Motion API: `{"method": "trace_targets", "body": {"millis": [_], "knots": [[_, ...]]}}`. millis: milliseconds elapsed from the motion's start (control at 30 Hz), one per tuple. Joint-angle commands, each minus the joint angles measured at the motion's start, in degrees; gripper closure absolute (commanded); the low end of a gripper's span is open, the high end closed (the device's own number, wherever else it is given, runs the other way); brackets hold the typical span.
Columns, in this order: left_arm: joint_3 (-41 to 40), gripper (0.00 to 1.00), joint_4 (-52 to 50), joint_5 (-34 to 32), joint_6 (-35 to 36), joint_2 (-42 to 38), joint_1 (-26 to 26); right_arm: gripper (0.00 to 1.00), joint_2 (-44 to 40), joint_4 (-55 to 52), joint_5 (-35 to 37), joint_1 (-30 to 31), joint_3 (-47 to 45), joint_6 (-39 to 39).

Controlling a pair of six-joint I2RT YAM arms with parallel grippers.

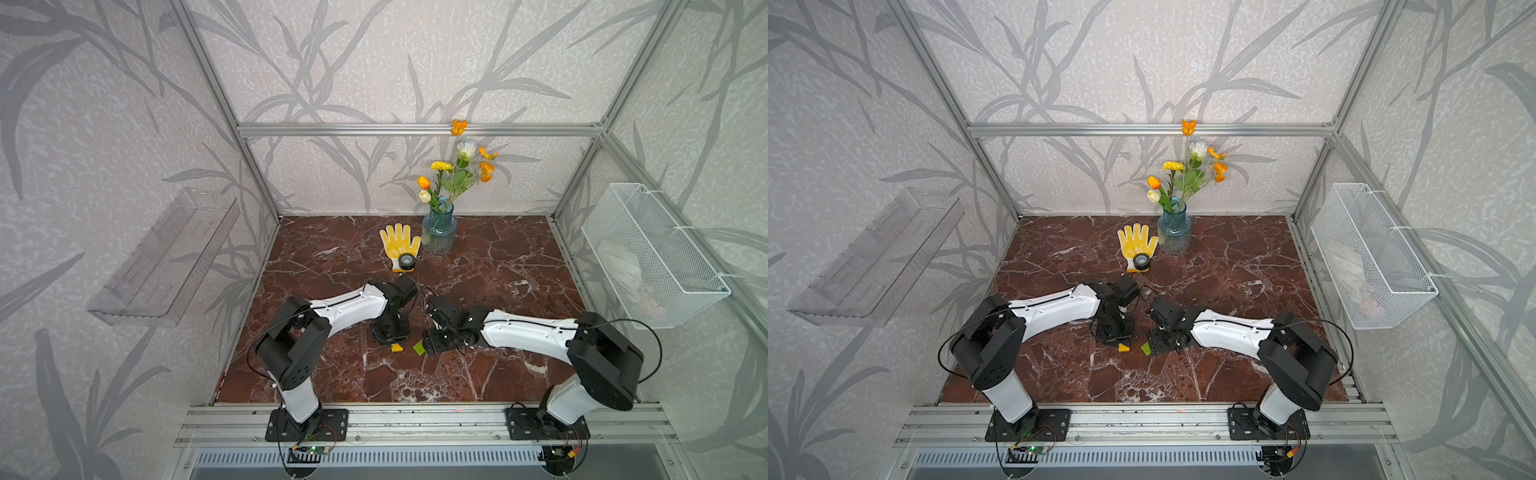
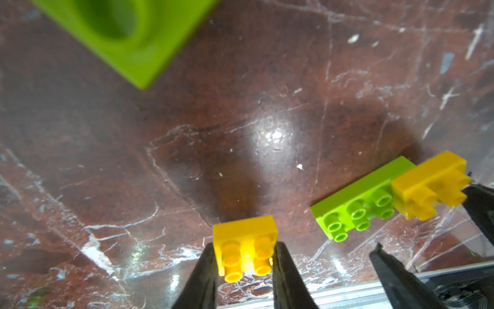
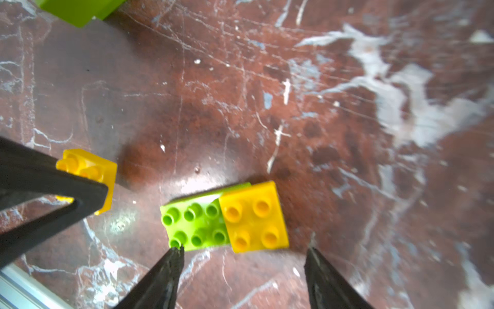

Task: Assemble a carrot with lego
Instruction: Adjust the lego brick at the center of the board.

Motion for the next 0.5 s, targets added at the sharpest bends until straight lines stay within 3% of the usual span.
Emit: {"method": "trace_targets", "body": {"millis": [0,233,467], "knots": [[-0.5,1.00,-0.1,1.5,1.9,-2.3,0.7,0.26,-2.5,-4.4,2.0,0.8,-2.5,-1.2],[-1.3,1.00,2.2,6.7,-0.4,-2.1,1.5,0.26,0.3,-3.3,2.4,2.8,-3.2,-0.9],[-1.9,1.00,1.5,5.4,-0.8,-3.0,1.7,0.26,5.3,-1.0,3.1,3.8,-0.6,1.6]]}}
